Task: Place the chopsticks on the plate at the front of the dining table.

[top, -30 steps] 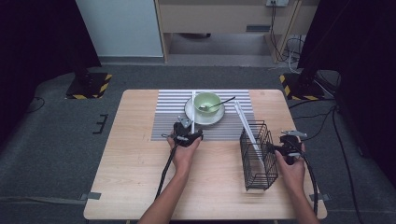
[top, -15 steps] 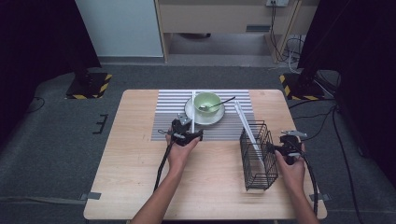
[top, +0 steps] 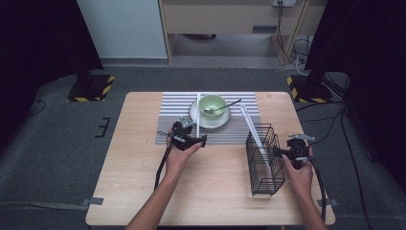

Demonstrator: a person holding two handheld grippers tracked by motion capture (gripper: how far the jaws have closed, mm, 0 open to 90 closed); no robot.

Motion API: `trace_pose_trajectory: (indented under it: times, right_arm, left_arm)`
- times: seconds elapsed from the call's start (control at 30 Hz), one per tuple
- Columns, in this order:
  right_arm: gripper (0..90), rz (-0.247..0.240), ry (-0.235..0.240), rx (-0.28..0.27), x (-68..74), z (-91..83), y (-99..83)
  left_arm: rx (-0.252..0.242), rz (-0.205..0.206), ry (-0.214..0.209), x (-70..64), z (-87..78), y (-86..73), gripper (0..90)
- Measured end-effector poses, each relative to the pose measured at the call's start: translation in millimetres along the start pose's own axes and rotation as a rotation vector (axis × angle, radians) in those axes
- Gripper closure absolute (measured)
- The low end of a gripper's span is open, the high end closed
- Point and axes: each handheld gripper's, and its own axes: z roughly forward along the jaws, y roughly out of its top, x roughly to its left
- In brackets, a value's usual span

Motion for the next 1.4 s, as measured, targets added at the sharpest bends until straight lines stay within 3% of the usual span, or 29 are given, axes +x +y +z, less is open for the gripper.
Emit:
trace_pose_trajectory:
  times: [0.67, 0.93, 1.07, 1.4]
  right_arm:
    - [11.4, 0.0, -0.001, 0.0, 0.1, 0.0, 0.0]
    - [11.4, 0.001, -0.002, 0.0, 0.2, 0.0, 0.0]
    - [11.4, 0.003, -0.002, 0.001, 0.4, 0.0, 0.0]
    - [11.4, 0.003, -0.003, 0.0, 0.5, 0.0, 0.0]
  left_arm:
    - [0.008, 0.005, 0.004, 37.9, -54.3, -21.5, 8.3]
    - [0.019, 0.001, 0.009, 53.0, -65.9, -34.1, 8.1]
    - [0.047, 0.006, 0.019, 58.9, -69.7, -42.9, 8.3]
    - [0.094, 0.023, 0.023, 61.3, -68.5, -62.4, 7.5]
